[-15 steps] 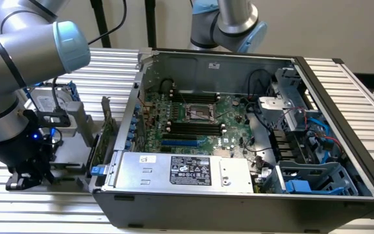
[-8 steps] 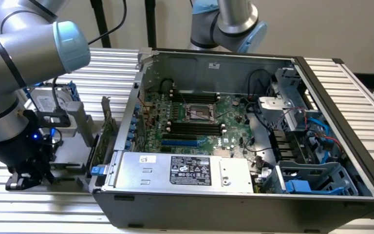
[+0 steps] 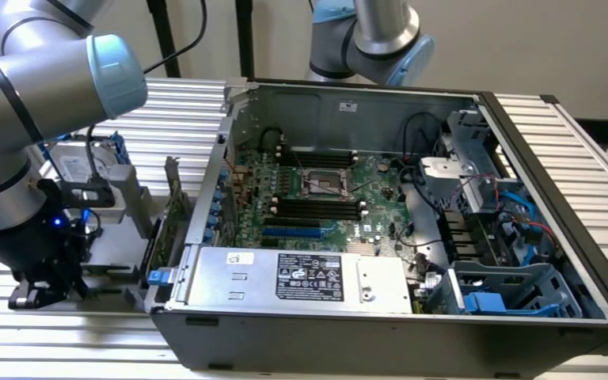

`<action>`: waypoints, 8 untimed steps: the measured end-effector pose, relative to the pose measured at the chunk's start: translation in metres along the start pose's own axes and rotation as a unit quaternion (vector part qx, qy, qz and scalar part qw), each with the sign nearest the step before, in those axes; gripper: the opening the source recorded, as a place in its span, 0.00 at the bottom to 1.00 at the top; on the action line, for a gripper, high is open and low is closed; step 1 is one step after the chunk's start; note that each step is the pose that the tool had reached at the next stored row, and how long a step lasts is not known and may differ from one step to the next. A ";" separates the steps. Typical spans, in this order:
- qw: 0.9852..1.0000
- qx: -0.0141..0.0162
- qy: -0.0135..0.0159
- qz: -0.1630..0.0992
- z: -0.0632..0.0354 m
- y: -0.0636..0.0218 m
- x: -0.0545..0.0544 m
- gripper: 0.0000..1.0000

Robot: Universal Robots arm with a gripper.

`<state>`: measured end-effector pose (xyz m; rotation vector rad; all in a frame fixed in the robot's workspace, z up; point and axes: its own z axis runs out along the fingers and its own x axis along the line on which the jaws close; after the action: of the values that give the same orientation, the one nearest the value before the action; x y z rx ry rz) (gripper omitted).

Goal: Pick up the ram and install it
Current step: 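Pick up the ram and move it above insertion slot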

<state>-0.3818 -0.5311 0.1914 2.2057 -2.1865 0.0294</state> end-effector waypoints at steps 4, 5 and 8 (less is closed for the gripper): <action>1.000 0.000 0.000 0.001 0.0000 -0.0001 0.000 0.14; 1.000 -0.001 0.000 0.001 0.0000 -0.0001 0.000 0.14; 1.000 -0.001 0.000 0.001 -0.0008 -0.0002 0.000 0.14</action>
<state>-0.3816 -0.5312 0.1921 2.2031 -2.1872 0.0272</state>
